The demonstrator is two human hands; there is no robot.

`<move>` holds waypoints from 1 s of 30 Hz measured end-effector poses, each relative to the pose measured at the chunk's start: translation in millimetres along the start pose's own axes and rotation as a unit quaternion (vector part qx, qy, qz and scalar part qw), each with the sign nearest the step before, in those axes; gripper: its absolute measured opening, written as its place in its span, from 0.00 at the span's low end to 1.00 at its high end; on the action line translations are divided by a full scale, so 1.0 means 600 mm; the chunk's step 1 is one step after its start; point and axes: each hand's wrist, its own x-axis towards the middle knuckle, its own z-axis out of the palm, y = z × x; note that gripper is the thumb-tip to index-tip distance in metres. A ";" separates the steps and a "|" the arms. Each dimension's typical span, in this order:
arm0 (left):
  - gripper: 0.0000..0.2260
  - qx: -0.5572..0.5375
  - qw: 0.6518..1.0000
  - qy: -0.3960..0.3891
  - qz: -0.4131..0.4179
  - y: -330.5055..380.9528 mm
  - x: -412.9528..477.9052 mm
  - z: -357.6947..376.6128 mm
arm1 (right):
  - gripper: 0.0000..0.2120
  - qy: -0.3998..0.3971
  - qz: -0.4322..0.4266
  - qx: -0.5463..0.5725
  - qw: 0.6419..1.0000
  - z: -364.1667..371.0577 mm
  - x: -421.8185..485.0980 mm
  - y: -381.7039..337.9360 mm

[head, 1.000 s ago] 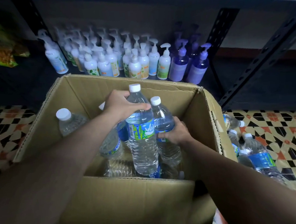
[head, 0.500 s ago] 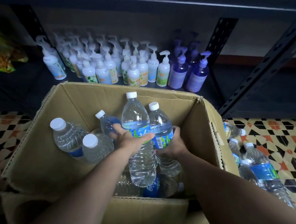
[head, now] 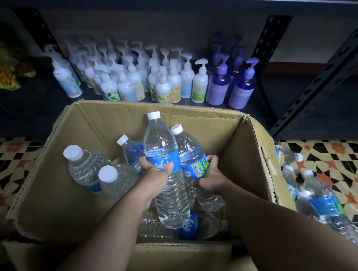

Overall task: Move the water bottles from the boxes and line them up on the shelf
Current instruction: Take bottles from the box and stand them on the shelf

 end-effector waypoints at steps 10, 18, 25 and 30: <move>0.54 0.062 0.991 0.119 -0.003 -0.011 0.009 0.037 | 0.44 0.114 -0.030 -0.055 0.991 0.024 -0.010 0.004; 0.48 0.073 0.989 0.131 0.001 -0.012 0.005 0.012 | 0.38 0.026 -0.002 -0.081 0.996 -0.026 -0.010 -0.023; 0.54 0.030 0.989 0.146 -0.015 -0.014 0.004 0.001 | 0.46 -0.089 0.020 -0.042 0.995 -0.055 -0.050 -0.045; 0.61 0.030 0.989 0.143 -0.030 -0.015 0.002 -0.006 | 0.27 -0.143 0.013 0.009 0.990 -0.043 -0.068 -0.047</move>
